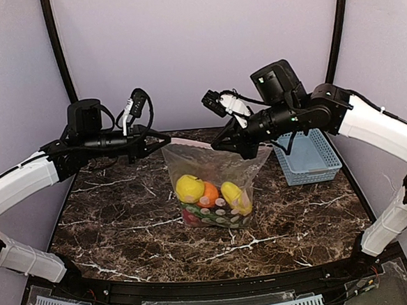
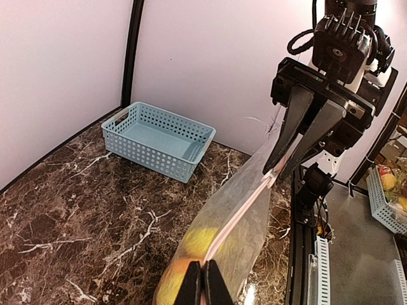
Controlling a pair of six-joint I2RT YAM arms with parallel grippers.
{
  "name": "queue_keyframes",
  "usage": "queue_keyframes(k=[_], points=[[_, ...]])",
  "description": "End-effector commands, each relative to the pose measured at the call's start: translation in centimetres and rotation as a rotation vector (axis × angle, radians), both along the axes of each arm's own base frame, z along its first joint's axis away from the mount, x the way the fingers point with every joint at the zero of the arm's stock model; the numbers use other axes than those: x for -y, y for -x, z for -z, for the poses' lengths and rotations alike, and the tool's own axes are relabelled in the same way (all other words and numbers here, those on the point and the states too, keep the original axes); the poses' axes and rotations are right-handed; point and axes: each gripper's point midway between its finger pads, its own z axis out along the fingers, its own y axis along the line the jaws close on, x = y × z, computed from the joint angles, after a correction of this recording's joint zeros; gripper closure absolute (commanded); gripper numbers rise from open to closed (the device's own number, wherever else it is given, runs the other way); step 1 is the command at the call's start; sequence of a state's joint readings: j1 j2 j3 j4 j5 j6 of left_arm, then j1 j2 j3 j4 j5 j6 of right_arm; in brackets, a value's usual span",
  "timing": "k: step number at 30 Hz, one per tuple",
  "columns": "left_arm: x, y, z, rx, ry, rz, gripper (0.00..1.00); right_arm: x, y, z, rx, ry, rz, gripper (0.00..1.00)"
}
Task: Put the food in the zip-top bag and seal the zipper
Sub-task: Zip the zipper on the zipper food storage bag.
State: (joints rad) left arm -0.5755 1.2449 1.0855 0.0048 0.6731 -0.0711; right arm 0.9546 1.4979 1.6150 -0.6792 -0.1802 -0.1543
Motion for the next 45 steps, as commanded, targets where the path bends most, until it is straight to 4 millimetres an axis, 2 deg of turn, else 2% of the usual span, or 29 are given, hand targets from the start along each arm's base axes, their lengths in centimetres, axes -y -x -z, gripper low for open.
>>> queue_keyframes(k=[1, 31, 45], points=[[-1.6, -1.0, -1.2, 0.036, 0.011, -0.08, 0.99, 1.8, -0.5, 0.5, -0.012, 0.03, 0.058, 1.0], [-4.5, -3.5, -1.7, 0.036, 0.017, -0.204, 0.99, 4.1, -1.8, 0.5, 0.012, 0.04, 0.154, 1.0], [-6.6, -5.2, -1.7, 0.016, 0.029, -0.283, 0.99, 6.5, -4.6, 1.1, 0.02, 0.07, 0.309, 1.0]])
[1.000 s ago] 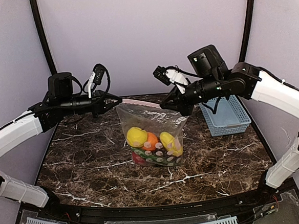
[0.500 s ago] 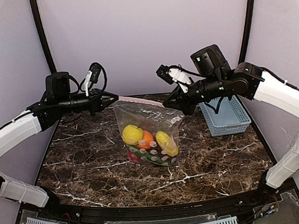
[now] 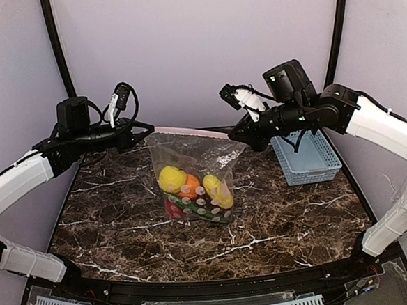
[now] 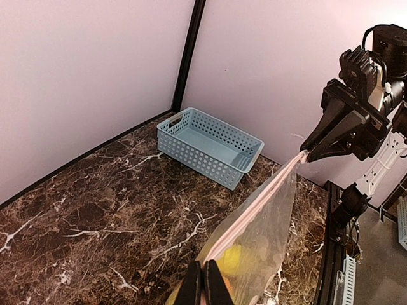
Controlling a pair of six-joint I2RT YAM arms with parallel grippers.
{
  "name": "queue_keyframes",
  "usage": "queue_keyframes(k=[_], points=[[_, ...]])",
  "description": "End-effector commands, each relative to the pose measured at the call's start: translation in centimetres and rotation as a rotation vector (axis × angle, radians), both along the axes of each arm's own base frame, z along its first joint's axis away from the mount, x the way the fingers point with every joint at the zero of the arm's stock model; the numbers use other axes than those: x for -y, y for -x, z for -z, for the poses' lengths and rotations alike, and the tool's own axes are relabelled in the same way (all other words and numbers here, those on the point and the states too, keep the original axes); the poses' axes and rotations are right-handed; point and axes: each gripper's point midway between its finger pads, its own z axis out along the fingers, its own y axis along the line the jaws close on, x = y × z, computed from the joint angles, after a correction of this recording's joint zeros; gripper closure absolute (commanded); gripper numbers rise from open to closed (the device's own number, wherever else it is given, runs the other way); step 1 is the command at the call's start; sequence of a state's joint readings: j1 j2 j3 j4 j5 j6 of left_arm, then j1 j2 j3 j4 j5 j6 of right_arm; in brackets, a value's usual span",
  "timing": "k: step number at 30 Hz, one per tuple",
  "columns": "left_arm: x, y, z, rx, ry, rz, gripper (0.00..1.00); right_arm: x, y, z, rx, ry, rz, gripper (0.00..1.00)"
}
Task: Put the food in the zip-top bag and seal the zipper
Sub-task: Zip the zipper on the zipper food storage bag.
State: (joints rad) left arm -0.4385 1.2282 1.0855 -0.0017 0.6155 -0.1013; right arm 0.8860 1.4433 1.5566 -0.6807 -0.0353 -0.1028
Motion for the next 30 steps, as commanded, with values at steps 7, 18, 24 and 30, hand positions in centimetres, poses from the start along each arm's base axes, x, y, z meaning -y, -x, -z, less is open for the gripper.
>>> queue_keyframes(k=[7, 18, 24, 30], points=[[-2.6, -1.5, -1.2, 0.015, 0.029, -0.105, 0.99, 3.1, -1.8, 1.0, -0.021, 0.036, 0.131, 1.0], [-3.0, -2.1, -0.7, 0.005, 0.027, -0.125, 0.99, 4.0, -2.8, 1.4, -0.039, 0.033, 0.17, 1.0], [-2.7, -2.6, 0.2, -0.027, 0.023, -0.115, 0.99, 3.4, -3.6, 1.4, -0.04, 0.014, 0.184, 1.0], [-2.9, -3.4, 1.1, -0.049, 0.0, -0.15, 0.99, 3.2, -5.8, 1.5, -0.042, -0.016, 0.271, 1.0]])
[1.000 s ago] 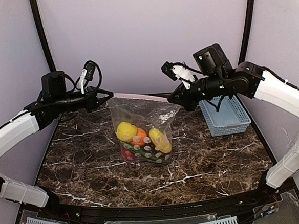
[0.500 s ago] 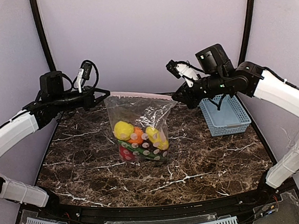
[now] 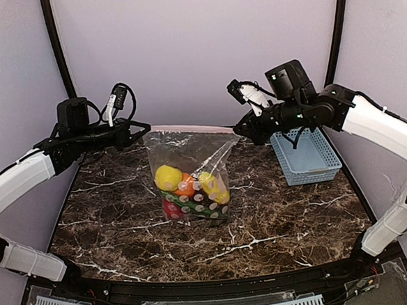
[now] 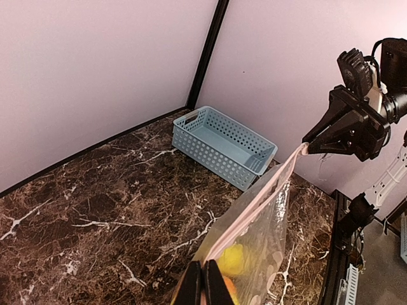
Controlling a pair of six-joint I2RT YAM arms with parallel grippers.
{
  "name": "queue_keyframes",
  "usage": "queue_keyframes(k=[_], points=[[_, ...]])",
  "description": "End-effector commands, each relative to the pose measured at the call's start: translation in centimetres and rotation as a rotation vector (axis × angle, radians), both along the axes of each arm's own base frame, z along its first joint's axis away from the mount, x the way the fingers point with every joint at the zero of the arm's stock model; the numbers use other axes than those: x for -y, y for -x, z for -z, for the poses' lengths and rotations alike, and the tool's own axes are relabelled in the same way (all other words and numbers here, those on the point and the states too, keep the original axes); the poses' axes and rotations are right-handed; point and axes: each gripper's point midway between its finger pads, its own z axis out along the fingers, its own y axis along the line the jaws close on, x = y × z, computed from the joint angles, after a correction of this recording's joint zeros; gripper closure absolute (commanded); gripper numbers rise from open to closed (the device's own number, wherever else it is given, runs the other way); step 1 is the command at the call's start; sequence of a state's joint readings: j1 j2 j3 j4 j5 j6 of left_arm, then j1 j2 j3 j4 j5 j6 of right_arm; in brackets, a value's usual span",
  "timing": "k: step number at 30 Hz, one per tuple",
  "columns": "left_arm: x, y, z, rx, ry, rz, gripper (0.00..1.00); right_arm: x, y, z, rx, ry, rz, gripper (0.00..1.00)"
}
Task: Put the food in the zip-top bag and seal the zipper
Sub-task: Zip the zipper on the zipper food storage bag, then place the zipper food storage bag at the center of the board.
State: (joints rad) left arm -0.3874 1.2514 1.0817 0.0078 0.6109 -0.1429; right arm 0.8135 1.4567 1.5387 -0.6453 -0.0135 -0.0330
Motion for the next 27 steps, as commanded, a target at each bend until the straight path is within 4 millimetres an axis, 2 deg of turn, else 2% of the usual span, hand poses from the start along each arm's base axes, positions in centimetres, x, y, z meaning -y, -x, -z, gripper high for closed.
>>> queue_keyframes(k=[1, 3, 5, 6, 7, 8, 9, 11, 15, 18, 22, 27], points=[[-1.5, -1.6, 0.2, 0.002, -0.016, -0.088, 0.97, 1.4, -3.2, 1.1, -0.018, 0.012, 0.158, 1.0], [-1.6, -1.7, 0.3, 0.003, -0.019, -0.096, 0.83, 1.4, -4.1, 1.4, -0.029, 0.001, 0.19, 1.0], [-1.8, -1.8, 0.0, 0.013, -0.022, -0.111, 0.53, 1.6, -5.2, 1.6, -0.04, -0.022, 0.222, 1.0], [-2.0, -1.8, 0.3, 0.007, -0.032, -0.123, 0.48, 1.6, -5.6, 1.7, -0.046, -0.035, 0.229, 1.0], [-2.2, -1.7, 0.2, 0.009, -0.035, -0.131, 0.38, 1.7, -6.0, 1.8, -0.055, -0.049, 0.237, 1.0], [-2.5, -1.8, 0.4, 0.01, -0.044, -0.148, 0.33, 1.7, -6.5, 1.9, -0.064, -0.062, 0.244, 0.98], [-2.6, -1.7, 0.2, 0.015, -0.045, -0.155, 0.24, 1.8, -6.8, 2.1, -0.073, -0.074, 0.247, 0.95], [-3.0, -1.7, -0.1, 0.029, -0.054, -0.174, 0.17, 1.7, -7.4, 2.3, -0.088, -0.099, 0.245, 0.79], [-3.7, -1.6, -0.5, 0.049, -0.067, -0.211, 0.09, 1.4, -7.6, 2.1, -0.102, -0.151, 0.215, 0.37], [-4.1, -1.6, -0.8, 0.049, -0.071, -0.233, 0.05, 1.5, -7.5, 1.4, -0.096, -0.18, 0.204, 0.17], [-4.8, -1.7, -1.0, 0.03, -0.089, -0.278, 0.02, 2.6, -7.6, 1.0, -0.094, -0.209, 0.229, 0.02], [-7.1, -2.1, 0.8, -0.043, -0.153, -0.38, 0.01, 5.5, -8.1, 2.2, -0.122, -0.231, 0.302, 0.01]])
